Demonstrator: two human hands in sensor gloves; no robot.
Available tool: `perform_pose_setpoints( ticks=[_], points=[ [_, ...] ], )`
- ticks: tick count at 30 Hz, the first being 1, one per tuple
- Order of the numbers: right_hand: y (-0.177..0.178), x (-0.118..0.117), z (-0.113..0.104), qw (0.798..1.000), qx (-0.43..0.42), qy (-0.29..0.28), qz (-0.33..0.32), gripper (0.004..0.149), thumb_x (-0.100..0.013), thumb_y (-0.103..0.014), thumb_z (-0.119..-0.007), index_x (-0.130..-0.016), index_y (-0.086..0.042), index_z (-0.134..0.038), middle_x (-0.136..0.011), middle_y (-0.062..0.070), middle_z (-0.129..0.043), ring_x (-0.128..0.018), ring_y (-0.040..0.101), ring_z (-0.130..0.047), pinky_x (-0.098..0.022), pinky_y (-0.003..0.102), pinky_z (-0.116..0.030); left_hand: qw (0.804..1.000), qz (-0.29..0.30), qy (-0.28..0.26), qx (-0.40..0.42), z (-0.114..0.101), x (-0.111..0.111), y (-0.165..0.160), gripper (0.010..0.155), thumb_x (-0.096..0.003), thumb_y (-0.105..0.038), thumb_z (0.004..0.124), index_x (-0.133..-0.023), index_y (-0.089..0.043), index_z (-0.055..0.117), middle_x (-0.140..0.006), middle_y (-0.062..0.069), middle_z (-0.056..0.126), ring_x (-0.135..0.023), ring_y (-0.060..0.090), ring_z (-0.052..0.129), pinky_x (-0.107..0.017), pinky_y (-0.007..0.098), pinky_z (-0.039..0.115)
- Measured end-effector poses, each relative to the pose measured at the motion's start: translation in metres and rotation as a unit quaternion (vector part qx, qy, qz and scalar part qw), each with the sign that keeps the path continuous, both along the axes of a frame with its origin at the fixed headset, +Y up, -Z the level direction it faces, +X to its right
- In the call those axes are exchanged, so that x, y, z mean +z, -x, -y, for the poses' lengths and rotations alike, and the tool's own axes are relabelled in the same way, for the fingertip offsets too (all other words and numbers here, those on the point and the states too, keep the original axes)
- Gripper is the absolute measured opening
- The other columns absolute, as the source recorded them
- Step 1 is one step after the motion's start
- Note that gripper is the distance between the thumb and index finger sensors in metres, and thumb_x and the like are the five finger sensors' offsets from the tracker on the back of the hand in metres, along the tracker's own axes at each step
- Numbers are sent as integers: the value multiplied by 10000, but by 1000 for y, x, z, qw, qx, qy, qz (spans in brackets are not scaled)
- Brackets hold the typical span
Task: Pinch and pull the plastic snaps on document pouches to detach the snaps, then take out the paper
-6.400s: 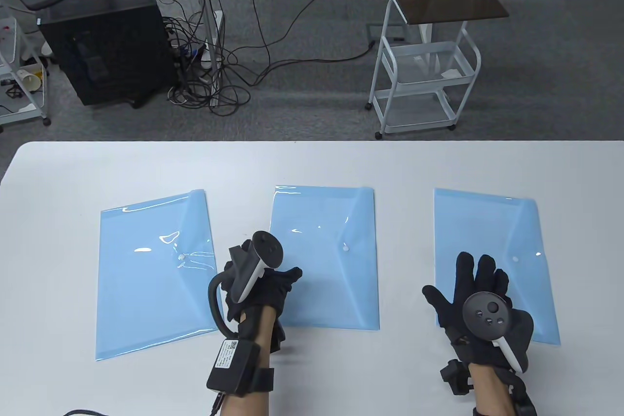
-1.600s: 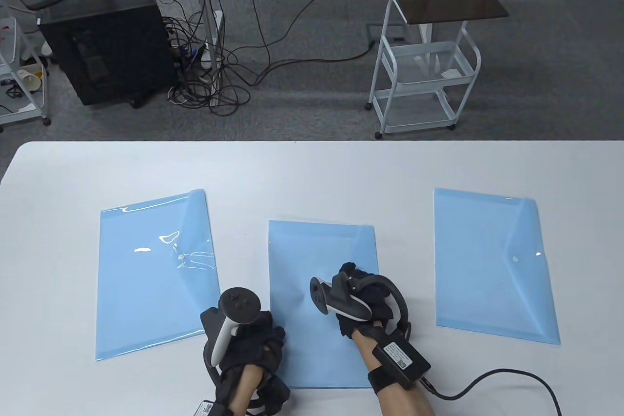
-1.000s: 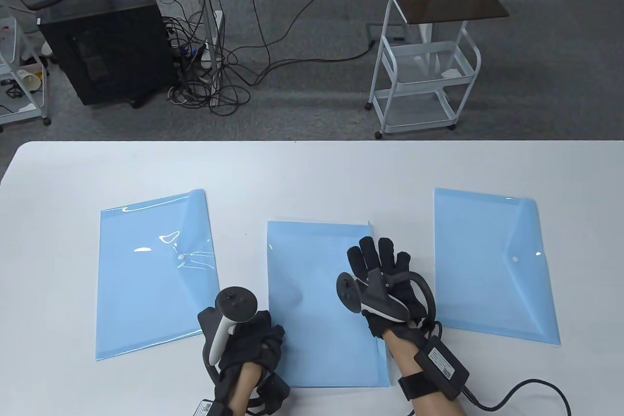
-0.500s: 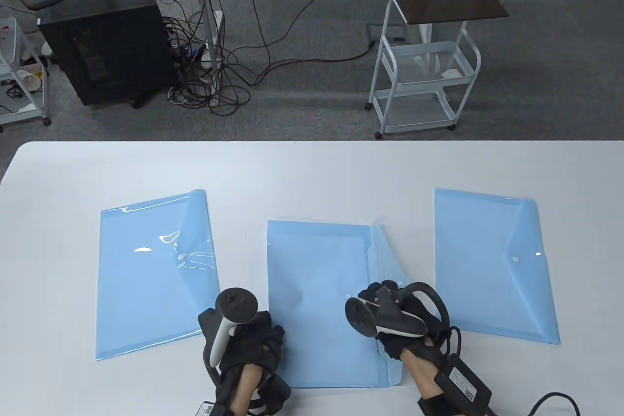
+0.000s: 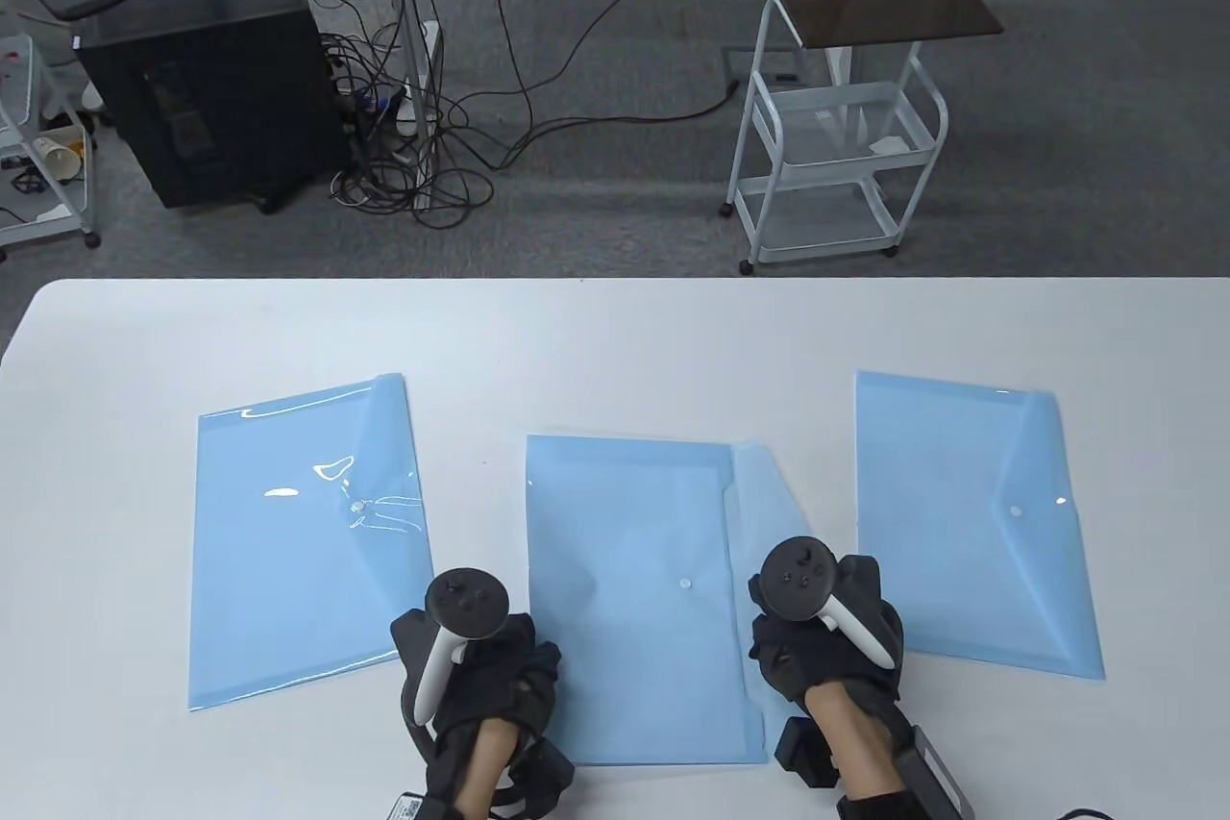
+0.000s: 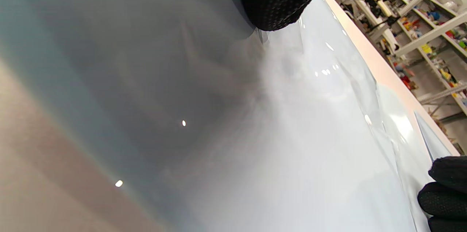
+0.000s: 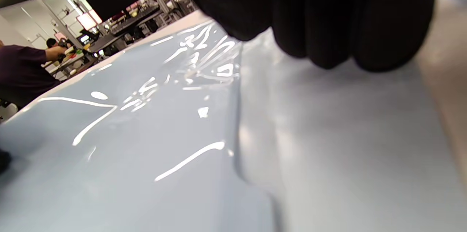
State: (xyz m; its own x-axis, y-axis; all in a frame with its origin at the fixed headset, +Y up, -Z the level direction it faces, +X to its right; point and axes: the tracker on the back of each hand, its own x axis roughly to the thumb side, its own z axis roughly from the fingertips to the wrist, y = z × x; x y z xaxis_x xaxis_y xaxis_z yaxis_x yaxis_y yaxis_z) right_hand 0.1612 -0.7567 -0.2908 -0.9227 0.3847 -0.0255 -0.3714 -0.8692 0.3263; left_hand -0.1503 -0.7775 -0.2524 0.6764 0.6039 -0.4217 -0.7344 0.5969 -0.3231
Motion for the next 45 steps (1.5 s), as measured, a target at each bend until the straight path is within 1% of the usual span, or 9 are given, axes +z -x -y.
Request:
perform_pose_setpoints(
  ticks=[6,17,20,25,27,30,34,39,45],
  points=[
    [-3,-1,7,1000,13,-24,-4,508,-531,-150,-813,-1018,-61,-702,-985,251,-827,-717,453,-913,-456,568,-878,998,3,11,56,3,0,4,475,-541,-227,749,-972,-53,649,-809,111,951,-531,250,1114,-353,333,996],
    [10,-5,22,978,179,-92,-48,534,-501,-258,-857,-1006,-144,-730,-894,146,-864,-574,356,-935,-369,506,-882,968,-14,15,249,4,1,10,468,-544,-212,707,-987,-96,613,-823,72,925,-514,221,1087,-371,338,969],
    [3,-6,22,990,117,-73,-42,549,-500,-306,-839,-1015,-156,-721,-909,154,-842,-580,355,-918,-373,505,-873,967,-13,15,254,4,1,10,469,-546,-220,703,-989,-102,609,-827,68,922,-522,226,1084,-379,344,966],
    [-18,-6,19,997,-73,-34,-12,527,-519,-240,-810,-1026,-147,-704,-972,206,-819,-620,397,-908,-396,536,-861,973,-19,11,230,5,1,15,470,-547,-219,704,-991,-101,607,-836,74,914,-548,247,1074,-393,362,957],
    [-26,-6,20,985,-170,-5,-4,531,-532,-226,-791,-1041,-129,-679,-994,233,-811,-648,422,-912,-414,556,-856,977,-19,9,210,5,1,16,470,-547,-210,706,-993,-99,605,-841,79,911,-559,256,1071,-399,372,954],
    [-35,-5,25,945,-323,42,8,572,-552,-237,-758,-1076,-71,-601,-1027,287,-782,-720,479,-900,-451,600,-837,978,-21,11,208,6,2,16,472,-551,-212,703,-997,-98,598,-850,85,902,-575,265,1065,-408,378,951],
    [-38,-4,28,896,-438,75,12,677,-568,-306,-756,-1102,14,-490,-1030,322,-763,-733,509,-905,-456,597,-845,979,-15,12,205,7,2,14,476,-556,-215,702,-1003,-99,589,-869,92,890,-608,280,1053,-427,390,942],
    [-29,-1,29,861,-499,94,31,784,-538,-366,-828,-1074,91,-485,-929,281,-873,-564,403,-1027,-352,515,-911,971,0,11,238,9,2,11,481,-563,-238,698,-1013,-118,576,-899,80,874,-655,289,1040,-456,399,934],
    [-14,3,30,896,-432,74,67,546,-531,-207,-854,-983,47,-685,-764,176,-1011,-458,321,-1082,-286,462,-942,970,-7,2,242,9,3,14,513,-568,-280,732,-1028,-136,558,-922,73,862,-684,288,1030,-465,394,931]
  ],
)
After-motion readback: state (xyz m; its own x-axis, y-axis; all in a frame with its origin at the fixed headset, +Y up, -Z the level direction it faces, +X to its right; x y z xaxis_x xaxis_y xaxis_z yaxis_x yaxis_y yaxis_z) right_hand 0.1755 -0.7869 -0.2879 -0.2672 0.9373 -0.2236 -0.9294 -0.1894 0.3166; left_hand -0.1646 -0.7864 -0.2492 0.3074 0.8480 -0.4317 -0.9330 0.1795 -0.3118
